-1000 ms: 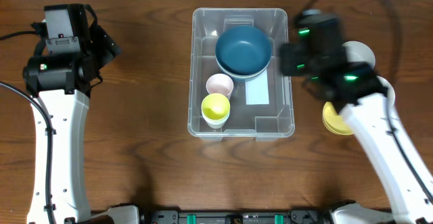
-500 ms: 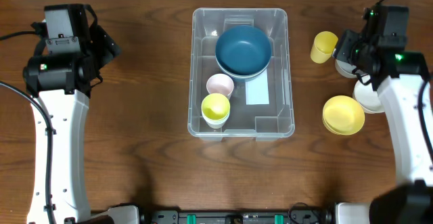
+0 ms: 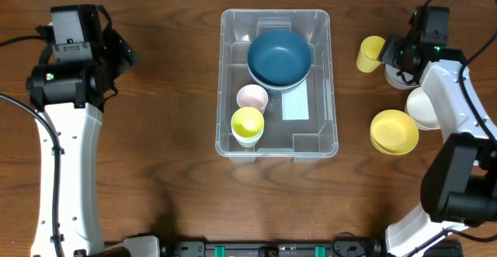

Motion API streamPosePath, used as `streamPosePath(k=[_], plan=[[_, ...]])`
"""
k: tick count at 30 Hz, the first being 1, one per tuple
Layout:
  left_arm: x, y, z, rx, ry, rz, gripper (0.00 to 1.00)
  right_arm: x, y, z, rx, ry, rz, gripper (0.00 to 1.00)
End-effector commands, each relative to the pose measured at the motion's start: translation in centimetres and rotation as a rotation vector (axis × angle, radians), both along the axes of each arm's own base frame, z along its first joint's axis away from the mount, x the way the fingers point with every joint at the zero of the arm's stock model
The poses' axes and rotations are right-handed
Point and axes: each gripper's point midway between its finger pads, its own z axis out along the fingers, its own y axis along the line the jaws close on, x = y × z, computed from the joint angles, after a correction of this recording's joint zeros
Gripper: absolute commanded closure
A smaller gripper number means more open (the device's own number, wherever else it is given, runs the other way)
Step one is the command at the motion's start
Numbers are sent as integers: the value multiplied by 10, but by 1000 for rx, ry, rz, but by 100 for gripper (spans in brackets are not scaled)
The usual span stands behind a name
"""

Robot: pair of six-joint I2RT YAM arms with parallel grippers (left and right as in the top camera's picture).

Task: Pack container
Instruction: 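Move the right gripper to the remaining yellow cup and grasp it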

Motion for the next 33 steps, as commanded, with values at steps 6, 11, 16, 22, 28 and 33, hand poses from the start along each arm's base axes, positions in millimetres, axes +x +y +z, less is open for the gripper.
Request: streamPosePath(k=[6, 11, 16, 22, 28, 33], plan=[[0, 2, 6, 14, -11, 4, 2, 8, -2, -20, 7, 17, -3, 38], [0, 2, 6, 13, -10, 4, 2, 14, -2, -31, 3, 19, 8, 41], [0, 2, 6, 14, -11, 4, 2, 17, -2, -42, 5, 28, 8, 44], [0, 2, 6, 14, -11, 4, 2, 17, -1, -46, 9, 35, 11, 57], [0, 2, 6, 14, -11, 4, 2, 17, -1, -48, 10, 39, 10, 64], [0, 2, 6, 14, -11, 4, 2, 16, -1, -49, 11, 43, 11, 78]])
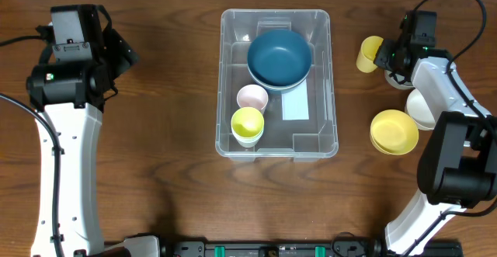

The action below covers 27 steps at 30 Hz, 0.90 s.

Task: Pack container
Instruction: 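Move the right gripper to the remaining yellow cup and grasp it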

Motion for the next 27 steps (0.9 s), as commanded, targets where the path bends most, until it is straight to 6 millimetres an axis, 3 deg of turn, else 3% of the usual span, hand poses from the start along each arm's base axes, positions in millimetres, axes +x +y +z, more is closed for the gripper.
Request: streamPosePath(k=[1, 9, 13, 19, 23, 27], plan=[[0, 2, 6, 13, -11, 4, 2, 1, -2, -6, -1, 12, -2, 80], [0, 2, 6, 13, -11, 4, 2, 1, -1, -6, 4, 13, 2, 87], [0, 2, 6, 13, -11, 4, 2, 0, -1, -7, 5, 15, 1, 98], [0, 2, 6, 14, -11, 4, 2, 3, 0, -4, 8, 0, 8, 99], [0, 2, 6, 13, -10, 4, 2, 11, 14, 14, 48, -45, 81, 99], [0, 2, 6, 13, -11, 4, 2, 11, 27, 53, 35, -85, 123, 99]])
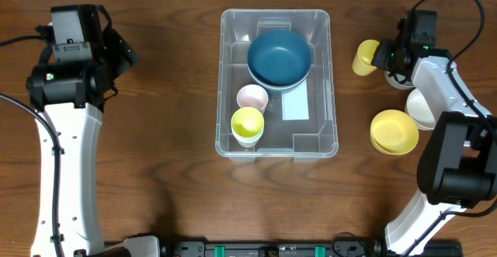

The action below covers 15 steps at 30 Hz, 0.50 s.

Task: Pack container
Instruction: 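Move the right gripper to the remaining yellow cup and grasp it, then carry the yellow cup and stack it onto the pink cup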

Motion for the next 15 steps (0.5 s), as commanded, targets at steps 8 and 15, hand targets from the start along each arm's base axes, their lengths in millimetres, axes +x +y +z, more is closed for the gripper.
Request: streamPosePath(k=[8, 15], plan=[[0, 2, 6, 14, -11, 4, 2, -15, 51, 153, -32, -240, 152, 99], [0, 2, 6, 13, -11, 4, 2, -64, 126, 218, -26, -342, 348, 99]])
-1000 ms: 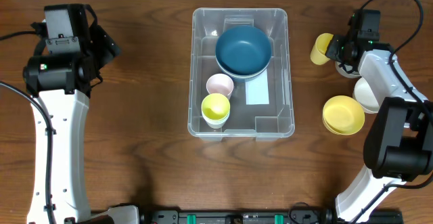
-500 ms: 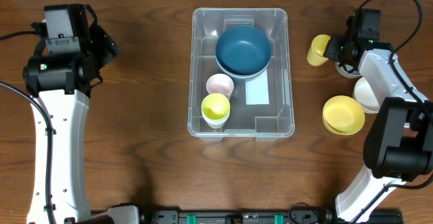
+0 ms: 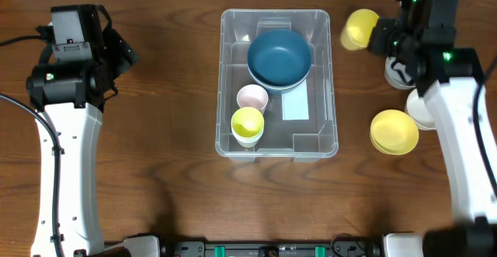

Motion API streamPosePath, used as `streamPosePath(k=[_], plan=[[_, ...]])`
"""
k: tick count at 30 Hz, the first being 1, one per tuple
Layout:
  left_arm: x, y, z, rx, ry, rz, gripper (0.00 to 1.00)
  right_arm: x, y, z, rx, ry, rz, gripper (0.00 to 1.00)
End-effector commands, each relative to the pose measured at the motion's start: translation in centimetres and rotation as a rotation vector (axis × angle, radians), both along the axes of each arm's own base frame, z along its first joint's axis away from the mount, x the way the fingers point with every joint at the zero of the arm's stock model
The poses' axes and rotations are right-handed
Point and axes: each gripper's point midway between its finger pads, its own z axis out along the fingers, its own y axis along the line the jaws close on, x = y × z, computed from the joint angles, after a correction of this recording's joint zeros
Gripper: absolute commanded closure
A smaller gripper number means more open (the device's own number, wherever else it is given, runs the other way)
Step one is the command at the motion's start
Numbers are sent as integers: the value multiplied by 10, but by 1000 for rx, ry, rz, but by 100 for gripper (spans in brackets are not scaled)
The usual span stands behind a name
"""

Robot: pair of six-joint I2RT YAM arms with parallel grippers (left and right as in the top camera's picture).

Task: Pack container
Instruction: 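Carry the yellow cup and stack it onto the pink cup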

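The clear plastic container (image 3: 225,86) stands mid-table and holds a dark blue bowl (image 3: 279,57), a pink cup (image 3: 251,98) and a yellow-green cup (image 3: 248,123). My right gripper (image 3: 376,35) is shut on a yellow cup (image 3: 359,27), holding it raised just off the container's far right corner, its mouth tipped toward the camera. My left gripper (image 3: 118,52) sits far to the left, away from everything; its fingers are too dark to read.
A yellow bowl (image 3: 394,131) and a white bowl (image 3: 423,111) lie on the table at the right under my right arm. A white cup-like item (image 3: 399,72) stands just behind them. A pale label (image 3: 295,105) lies on the container floor.
My right gripper has gone up and to the left with the yellow cup, which was low beside the white item and now hangs near the container's far right corner.
My right gripper first stood beside the yellow cup lying on the table at the right. It then closed in on the cup, and the cup shifted slightly left. Now the cup is held raised near the container. The left arm has stayed still.
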Motion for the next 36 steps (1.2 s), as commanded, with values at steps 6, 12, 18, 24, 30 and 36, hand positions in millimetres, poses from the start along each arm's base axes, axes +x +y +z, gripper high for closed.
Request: streamPosePath(k=[6, 12, 18, 24, 30, 36], plan=[[0, 2, 6, 14, -11, 4, 2, -43, 110, 20, -17, -33, 292, 99], [0, 2, 6, 14, -11, 4, 2, -54, 164, -11, -85, 26, 386, 99], [0, 2, 6, 13, -11, 4, 2, -59, 197, -54, -111, 125, 449, 99], [0, 2, 6, 14, -11, 4, 2, -60, 210, -86, -141, 195, 474, 99], [0, 2, 6, 13, -11, 4, 2, -64, 210, -97, -156, 232, 480, 99], [0, 2, 6, 13, -11, 4, 2, -69, 208, -100, -166, 255, 483, 99]])
